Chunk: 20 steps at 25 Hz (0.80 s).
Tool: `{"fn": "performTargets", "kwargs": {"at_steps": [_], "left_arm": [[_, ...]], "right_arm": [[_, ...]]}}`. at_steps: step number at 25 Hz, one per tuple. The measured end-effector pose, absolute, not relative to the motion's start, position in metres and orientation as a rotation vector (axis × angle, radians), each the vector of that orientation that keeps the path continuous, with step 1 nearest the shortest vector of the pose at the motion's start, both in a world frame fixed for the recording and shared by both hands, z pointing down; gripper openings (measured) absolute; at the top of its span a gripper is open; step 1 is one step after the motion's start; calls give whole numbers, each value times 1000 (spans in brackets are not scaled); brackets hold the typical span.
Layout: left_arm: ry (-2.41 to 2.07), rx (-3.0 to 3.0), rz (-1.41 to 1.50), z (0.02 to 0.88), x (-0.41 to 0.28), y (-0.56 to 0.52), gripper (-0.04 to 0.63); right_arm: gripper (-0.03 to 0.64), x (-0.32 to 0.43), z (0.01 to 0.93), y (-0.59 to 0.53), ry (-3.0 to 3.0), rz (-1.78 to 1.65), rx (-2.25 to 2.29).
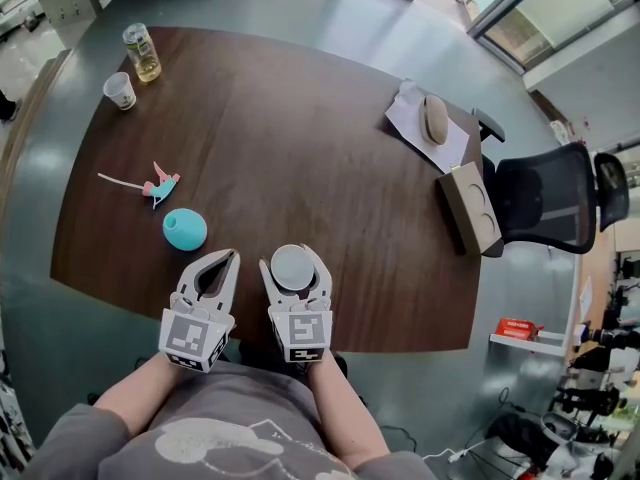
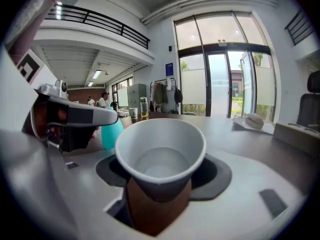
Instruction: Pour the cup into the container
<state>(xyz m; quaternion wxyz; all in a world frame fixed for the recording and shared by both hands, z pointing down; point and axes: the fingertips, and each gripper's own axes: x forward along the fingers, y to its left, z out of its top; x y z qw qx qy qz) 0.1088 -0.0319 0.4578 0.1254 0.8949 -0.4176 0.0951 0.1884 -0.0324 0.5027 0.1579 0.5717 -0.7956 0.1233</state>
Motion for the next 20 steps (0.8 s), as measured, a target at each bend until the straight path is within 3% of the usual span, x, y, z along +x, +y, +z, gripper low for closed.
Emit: {"fn": "performTargets", "kwargs": {"at_steps": [20], "left_arm": [[-1513, 2608, 127, 397, 78, -14, 8]], "right_arm": [[293, 184, 431, 1, -2463, 308, 1545]]}}
